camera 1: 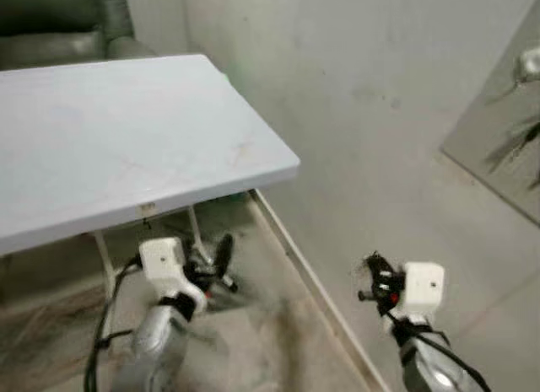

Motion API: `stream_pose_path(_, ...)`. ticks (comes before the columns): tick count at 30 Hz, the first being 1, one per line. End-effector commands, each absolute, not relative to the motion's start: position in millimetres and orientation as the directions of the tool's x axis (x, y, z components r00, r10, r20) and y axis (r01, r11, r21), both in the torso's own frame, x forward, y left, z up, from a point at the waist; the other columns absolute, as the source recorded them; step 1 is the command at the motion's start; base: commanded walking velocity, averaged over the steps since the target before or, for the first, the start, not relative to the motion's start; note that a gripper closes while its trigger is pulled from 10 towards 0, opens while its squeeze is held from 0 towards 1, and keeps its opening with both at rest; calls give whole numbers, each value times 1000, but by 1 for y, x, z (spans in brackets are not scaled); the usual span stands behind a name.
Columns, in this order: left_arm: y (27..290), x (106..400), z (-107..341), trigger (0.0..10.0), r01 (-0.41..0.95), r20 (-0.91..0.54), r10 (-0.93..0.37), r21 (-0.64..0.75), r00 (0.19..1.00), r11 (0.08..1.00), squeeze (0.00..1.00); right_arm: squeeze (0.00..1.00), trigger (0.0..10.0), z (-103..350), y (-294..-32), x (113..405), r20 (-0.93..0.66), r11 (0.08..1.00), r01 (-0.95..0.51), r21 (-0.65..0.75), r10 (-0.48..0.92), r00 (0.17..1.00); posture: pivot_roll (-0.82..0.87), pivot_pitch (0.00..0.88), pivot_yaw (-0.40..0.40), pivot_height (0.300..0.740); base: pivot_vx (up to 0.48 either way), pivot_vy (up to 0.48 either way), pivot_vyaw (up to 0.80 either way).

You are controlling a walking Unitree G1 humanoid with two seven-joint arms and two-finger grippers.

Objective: Hang keys on a hook

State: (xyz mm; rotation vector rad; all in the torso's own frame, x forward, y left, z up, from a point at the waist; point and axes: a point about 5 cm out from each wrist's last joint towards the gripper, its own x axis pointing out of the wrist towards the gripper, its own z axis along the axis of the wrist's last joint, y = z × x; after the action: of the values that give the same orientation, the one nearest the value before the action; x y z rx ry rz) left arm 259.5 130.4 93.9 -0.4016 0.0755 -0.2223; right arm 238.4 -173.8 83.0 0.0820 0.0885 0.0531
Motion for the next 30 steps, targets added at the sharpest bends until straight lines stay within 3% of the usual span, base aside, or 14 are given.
stream_pose_path(1,132,261,96,10000,195,-25,-222,-390,975,900,0,0,10000,87,-171,240,-78,994,-56,97,64,995,-15,107,-73,740,0,341,-756)
stream_pose_path(30,131,260,95,10000,193,-34,-224,-388,974,901,0,0,10000,85,-170,238,-93,993,-53,103,62,994,-16,108,-71,740,0,339,-756)
